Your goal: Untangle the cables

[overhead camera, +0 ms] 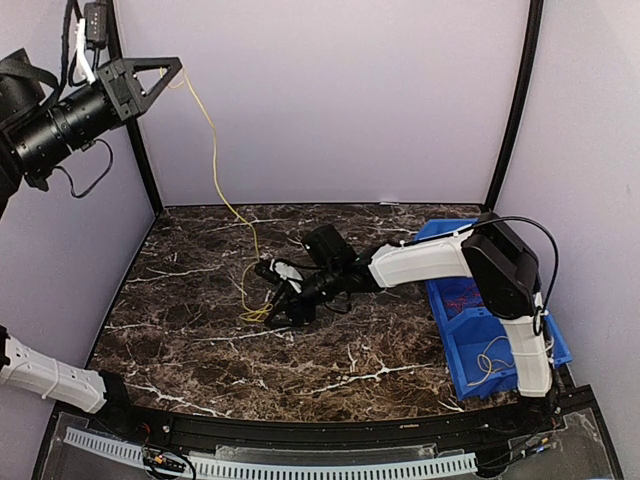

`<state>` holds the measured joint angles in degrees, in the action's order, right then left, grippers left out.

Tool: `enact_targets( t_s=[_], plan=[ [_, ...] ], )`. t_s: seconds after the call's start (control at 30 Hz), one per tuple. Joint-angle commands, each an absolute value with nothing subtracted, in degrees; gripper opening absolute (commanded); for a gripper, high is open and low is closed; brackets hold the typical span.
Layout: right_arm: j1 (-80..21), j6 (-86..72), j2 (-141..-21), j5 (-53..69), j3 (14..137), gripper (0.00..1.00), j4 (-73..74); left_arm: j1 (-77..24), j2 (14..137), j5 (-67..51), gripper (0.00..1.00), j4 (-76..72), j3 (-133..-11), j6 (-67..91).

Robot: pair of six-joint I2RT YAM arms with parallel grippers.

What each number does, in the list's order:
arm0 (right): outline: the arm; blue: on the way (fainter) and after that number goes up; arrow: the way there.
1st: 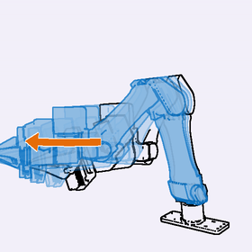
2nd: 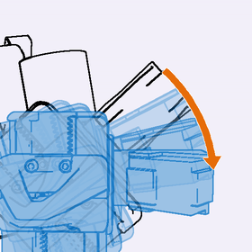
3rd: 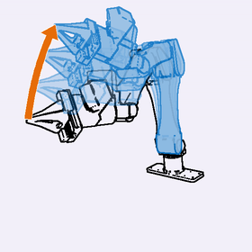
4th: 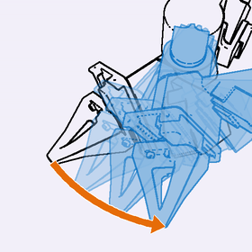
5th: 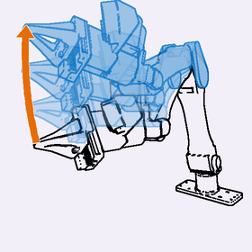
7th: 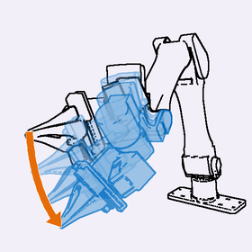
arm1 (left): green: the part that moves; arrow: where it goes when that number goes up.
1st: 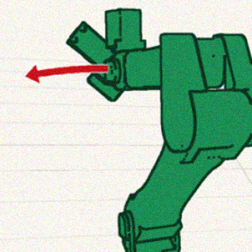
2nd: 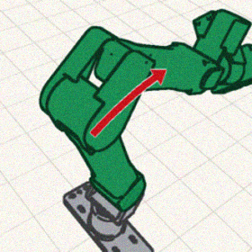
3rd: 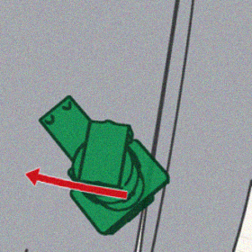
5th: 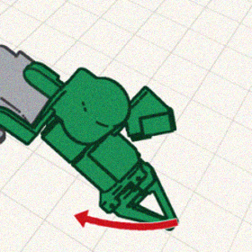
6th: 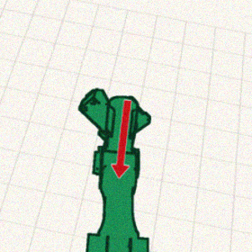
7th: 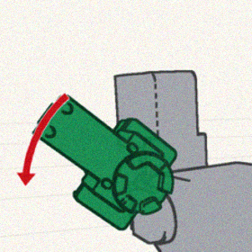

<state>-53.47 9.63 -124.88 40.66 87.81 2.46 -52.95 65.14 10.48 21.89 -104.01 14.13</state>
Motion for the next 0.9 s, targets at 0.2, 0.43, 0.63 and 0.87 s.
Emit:
enact_targets(
  t_s=[0.2,0.43,0.63,0.87],
  plan=[
    [-53.20,12.91,-124.87,26.91,87.07,0.43,2.71,-53.06,47.52,23.34,0.00,18.46,-79.78,19.11],
    [-53.39,17.34,-123.94,29.89,87.39,0.45,4.00,-53.09,36.08,32.08,0.00,22.03,-70.63,23.46],
    [-53.78,17.04,-126.74,31.65,93.16,0.45,7.22,-53.01,32.99,33.22,0.00,26.52,-67.95,26.28],
    [-54.07,18.02,-130.46,33.00,98.91,0.44,9.84,-53.07,32.29,33.56,0.00,29.43,-67.65,27.62]
  ],
)
